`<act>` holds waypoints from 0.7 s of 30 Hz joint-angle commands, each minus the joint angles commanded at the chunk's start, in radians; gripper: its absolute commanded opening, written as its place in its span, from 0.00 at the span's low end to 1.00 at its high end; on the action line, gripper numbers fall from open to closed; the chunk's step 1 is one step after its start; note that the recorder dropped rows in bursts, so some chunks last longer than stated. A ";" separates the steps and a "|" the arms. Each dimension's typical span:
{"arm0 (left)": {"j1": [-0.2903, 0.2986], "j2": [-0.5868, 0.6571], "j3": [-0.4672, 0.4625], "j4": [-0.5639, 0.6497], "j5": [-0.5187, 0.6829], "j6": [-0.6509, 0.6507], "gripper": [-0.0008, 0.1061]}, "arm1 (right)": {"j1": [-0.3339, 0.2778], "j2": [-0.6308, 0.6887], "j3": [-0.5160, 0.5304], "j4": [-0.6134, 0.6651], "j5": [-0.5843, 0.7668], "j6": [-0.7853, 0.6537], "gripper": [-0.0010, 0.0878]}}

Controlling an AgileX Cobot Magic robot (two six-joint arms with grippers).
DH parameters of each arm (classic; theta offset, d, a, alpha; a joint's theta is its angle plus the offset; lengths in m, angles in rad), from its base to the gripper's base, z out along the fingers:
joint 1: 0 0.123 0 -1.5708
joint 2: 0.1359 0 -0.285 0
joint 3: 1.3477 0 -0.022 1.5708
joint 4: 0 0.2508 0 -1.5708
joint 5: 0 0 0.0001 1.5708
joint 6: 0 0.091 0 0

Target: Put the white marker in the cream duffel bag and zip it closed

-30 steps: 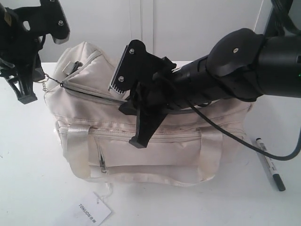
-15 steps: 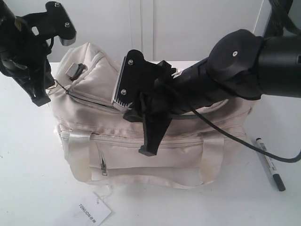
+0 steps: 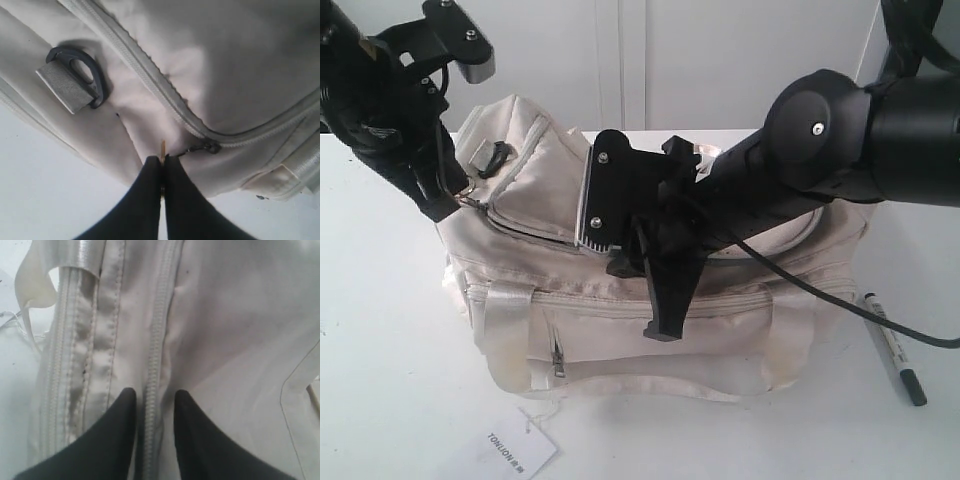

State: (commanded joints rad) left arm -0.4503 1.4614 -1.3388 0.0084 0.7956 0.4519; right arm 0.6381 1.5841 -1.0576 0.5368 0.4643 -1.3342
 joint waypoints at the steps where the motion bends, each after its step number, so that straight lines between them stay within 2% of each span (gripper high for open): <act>1: 0.000 -0.006 0.000 -0.008 0.000 0.000 0.01 | 0.000 0.000 0.000 0.012 -0.002 0.000 0.36; 7: 0.000 -0.038 0.000 -0.008 -0.006 0.000 0.01 | 0.000 -0.006 -0.002 0.029 -0.011 0.003 0.36; 14: 0.000 -0.066 -0.002 -0.023 -0.028 -0.004 0.01 | 0.000 -0.059 -0.002 0.138 -0.029 0.003 0.36; 18: 0.000 -0.079 -0.002 -0.033 -0.071 -0.004 0.01 | 0.004 -0.066 -0.002 0.285 -0.026 -0.026 0.36; 21: 0.000 -0.099 -0.002 -0.037 -0.097 -0.004 0.01 | 0.023 -0.066 -0.002 0.303 -0.028 -0.053 0.36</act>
State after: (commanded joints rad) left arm -0.4503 1.3622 -1.3404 -0.0285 0.6983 0.4480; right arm 0.6616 1.5176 -1.0596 0.8398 0.4359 -1.3867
